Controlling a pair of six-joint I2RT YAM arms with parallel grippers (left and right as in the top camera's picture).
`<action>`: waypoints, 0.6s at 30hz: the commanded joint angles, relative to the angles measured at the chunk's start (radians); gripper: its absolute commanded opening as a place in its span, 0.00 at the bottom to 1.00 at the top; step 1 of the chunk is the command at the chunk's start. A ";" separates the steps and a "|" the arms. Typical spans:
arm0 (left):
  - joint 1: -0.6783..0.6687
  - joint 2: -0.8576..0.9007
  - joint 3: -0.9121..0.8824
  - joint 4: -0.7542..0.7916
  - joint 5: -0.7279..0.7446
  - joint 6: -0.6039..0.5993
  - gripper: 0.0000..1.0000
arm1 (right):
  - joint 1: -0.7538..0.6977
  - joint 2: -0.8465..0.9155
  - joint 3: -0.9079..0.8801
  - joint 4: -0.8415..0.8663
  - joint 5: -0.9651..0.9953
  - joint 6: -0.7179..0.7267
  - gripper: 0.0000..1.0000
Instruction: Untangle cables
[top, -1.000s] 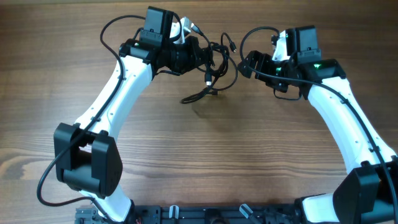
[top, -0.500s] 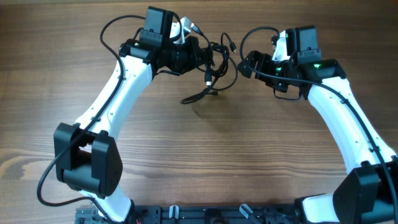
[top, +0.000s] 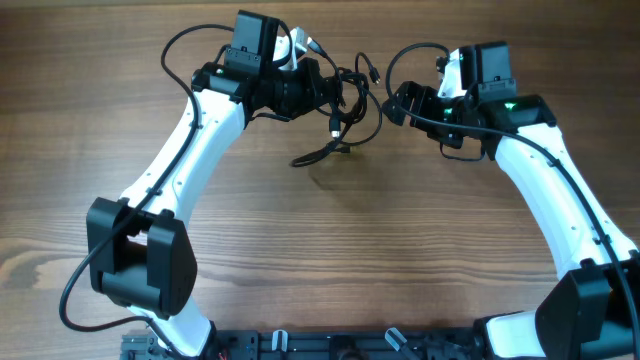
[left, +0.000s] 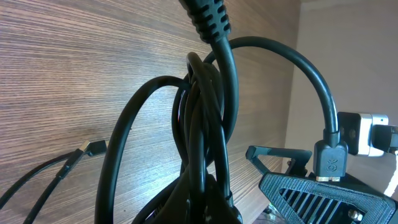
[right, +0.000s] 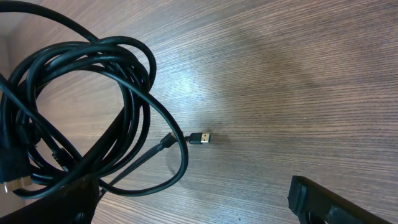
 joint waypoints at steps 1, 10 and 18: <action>-0.003 -0.031 0.001 0.004 0.002 0.023 0.04 | -0.002 0.010 0.007 0.005 0.018 0.000 1.00; -0.004 -0.028 0.001 -0.045 -0.004 0.024 0.04 | -0.002 0.010 0.007 0.005 0.018 0.000 1.00; -0.003 -0.026 0.000 -0.125 0.022 0.059 0.04 | -0.002 0.010 0.007 0.044 0.047 0.042 1.00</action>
